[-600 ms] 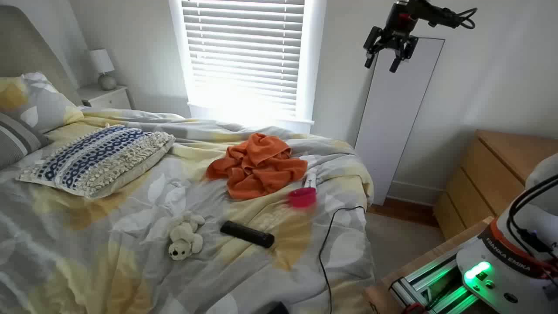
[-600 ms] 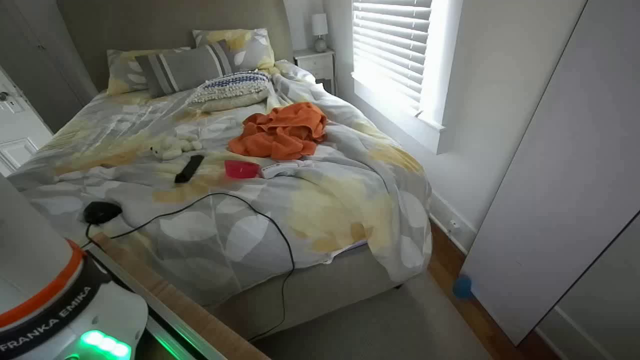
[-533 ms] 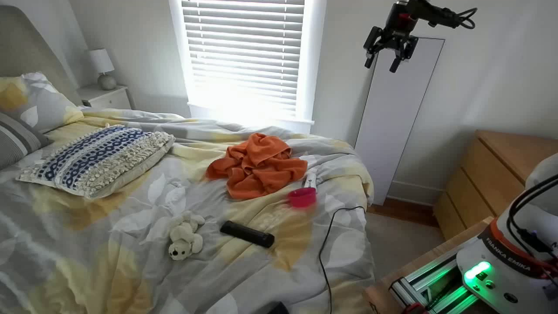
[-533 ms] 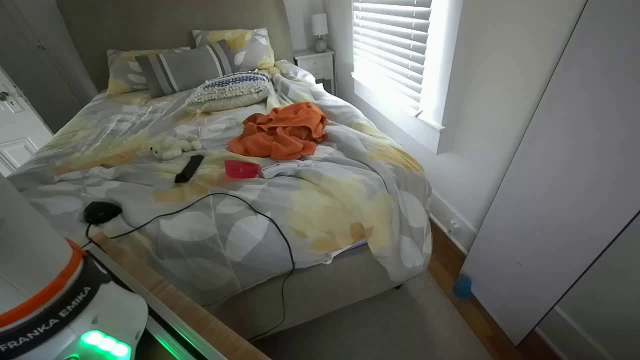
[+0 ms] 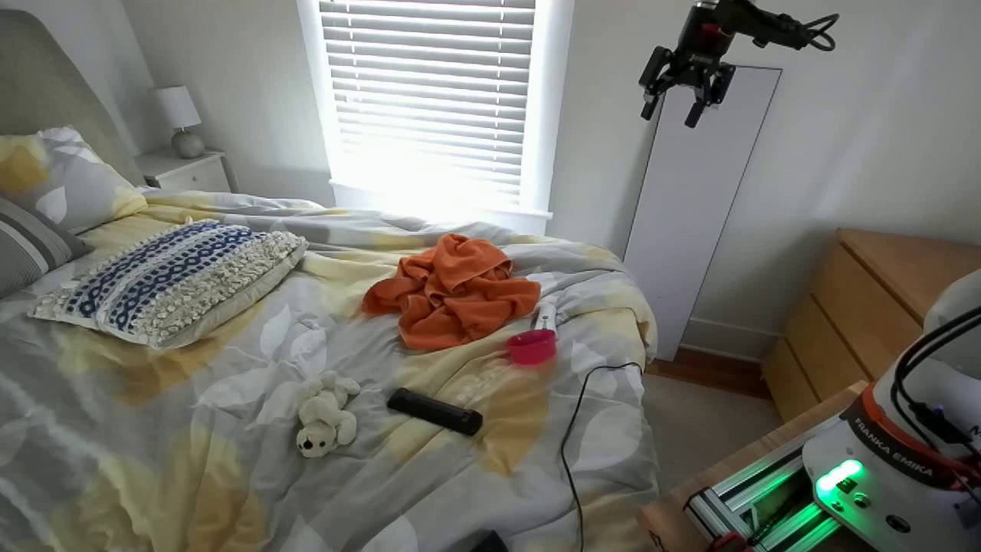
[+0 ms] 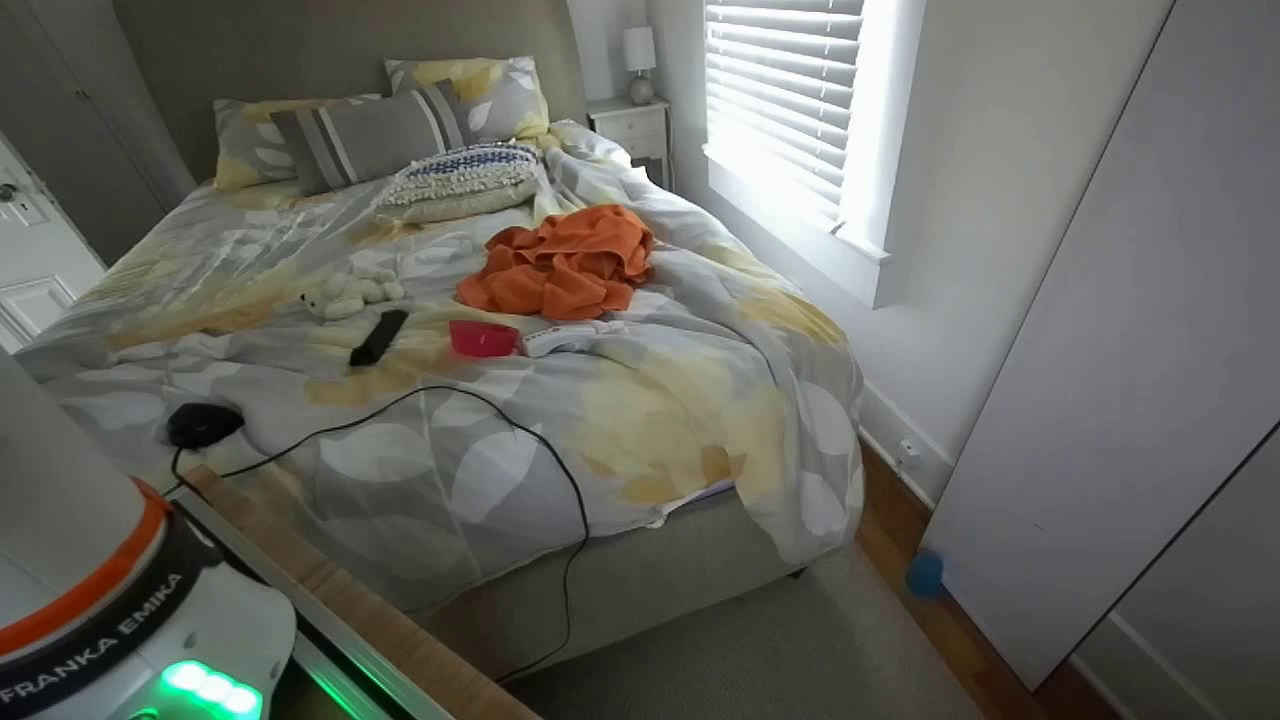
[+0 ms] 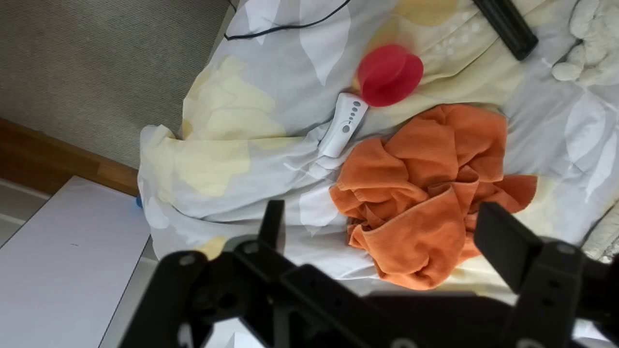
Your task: Pick up the red bowl and put it to the right of the white remote on the bed, pick up the white remote and put it in the red bowl
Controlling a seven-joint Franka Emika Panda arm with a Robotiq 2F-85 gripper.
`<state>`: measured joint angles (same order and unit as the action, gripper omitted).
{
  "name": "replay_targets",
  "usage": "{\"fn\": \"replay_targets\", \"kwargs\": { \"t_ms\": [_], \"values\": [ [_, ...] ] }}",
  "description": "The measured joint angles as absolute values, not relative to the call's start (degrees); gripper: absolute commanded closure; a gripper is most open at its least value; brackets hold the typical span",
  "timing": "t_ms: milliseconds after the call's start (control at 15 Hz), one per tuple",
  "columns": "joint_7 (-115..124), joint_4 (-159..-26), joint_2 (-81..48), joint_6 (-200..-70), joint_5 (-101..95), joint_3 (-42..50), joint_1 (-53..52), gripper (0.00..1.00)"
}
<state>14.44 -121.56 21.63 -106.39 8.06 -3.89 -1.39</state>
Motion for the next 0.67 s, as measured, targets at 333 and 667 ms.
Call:
{"fn": "replay_targets", "kwargs": {
  "t_ms": [333, 667],
  "values": [
    [21.57, -121.54, 18.74, -107.22, 8.36, -5.50, -1.38, 0.00],
    [42.01, -122.42, 9.16, -114.98, 7.86, -11.17, -1.98, 0.00]
  ]
}}
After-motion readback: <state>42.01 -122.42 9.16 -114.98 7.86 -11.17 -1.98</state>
